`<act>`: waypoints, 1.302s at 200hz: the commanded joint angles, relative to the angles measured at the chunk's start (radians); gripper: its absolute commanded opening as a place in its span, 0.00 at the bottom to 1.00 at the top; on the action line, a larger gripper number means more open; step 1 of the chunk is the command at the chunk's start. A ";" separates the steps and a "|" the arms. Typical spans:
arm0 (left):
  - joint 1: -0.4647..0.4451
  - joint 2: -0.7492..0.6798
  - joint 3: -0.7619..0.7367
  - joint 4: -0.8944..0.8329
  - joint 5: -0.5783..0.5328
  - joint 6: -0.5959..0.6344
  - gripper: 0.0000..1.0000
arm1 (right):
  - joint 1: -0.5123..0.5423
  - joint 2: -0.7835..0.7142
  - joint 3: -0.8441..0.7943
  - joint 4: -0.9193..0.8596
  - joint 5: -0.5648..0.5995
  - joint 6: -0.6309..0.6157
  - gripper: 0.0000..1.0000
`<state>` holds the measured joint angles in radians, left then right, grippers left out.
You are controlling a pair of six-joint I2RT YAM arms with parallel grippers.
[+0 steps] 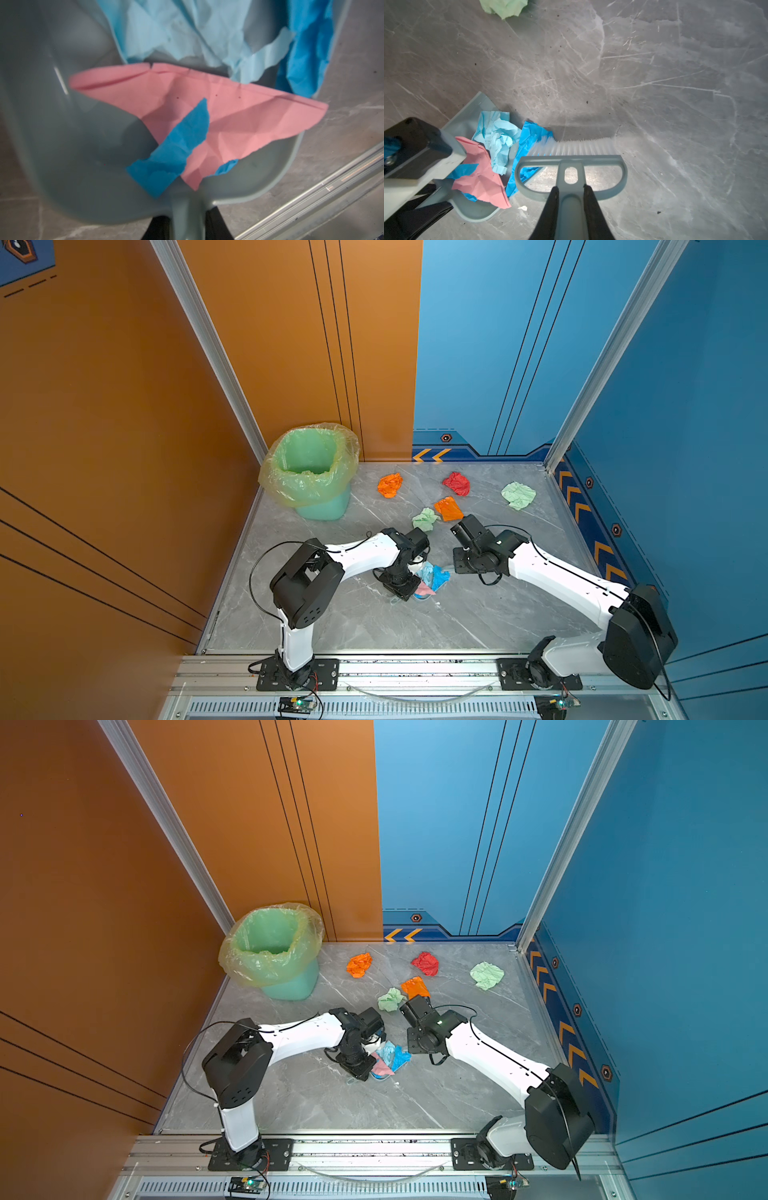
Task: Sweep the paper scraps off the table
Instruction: 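Hold the brush at the dustpan lip while the left gripper holds the dustpan, then carry the dustpan over the bin with the left gripper while the right draws back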
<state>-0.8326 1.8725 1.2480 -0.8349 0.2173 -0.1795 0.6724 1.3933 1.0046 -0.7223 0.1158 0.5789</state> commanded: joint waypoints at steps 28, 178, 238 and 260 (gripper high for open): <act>-0.010 0.014 0.023 -0.026 -0.011 0.005 0.00 | 0.021 0.007 0.035 0.031 -0.075 -0.032 0.00; -0.005 -0.004 -0.003 0.019 -0.040 -0.012 0.00 | -0.145 -0.147 0.020 -0.003 -0.138 -0.149 0.00; 0.007 -0.043 -0.026 0.046 -0.050 -0.025 0.00 | -0.266 -0.217 -0.036 0.010 -0.163 -0.144 0.00; 0.013 -0.058 -0.039 0.060 -0.049 -0.028 0.00 | -0.298 -0.232 -0.054 0.017 -0.173 -0.141 0.00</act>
<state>-0.8291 1.8587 1.2278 -0.7841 0.1837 -0.1921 0.4011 1.1877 0.9775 -0.6975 -0.0319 0.4446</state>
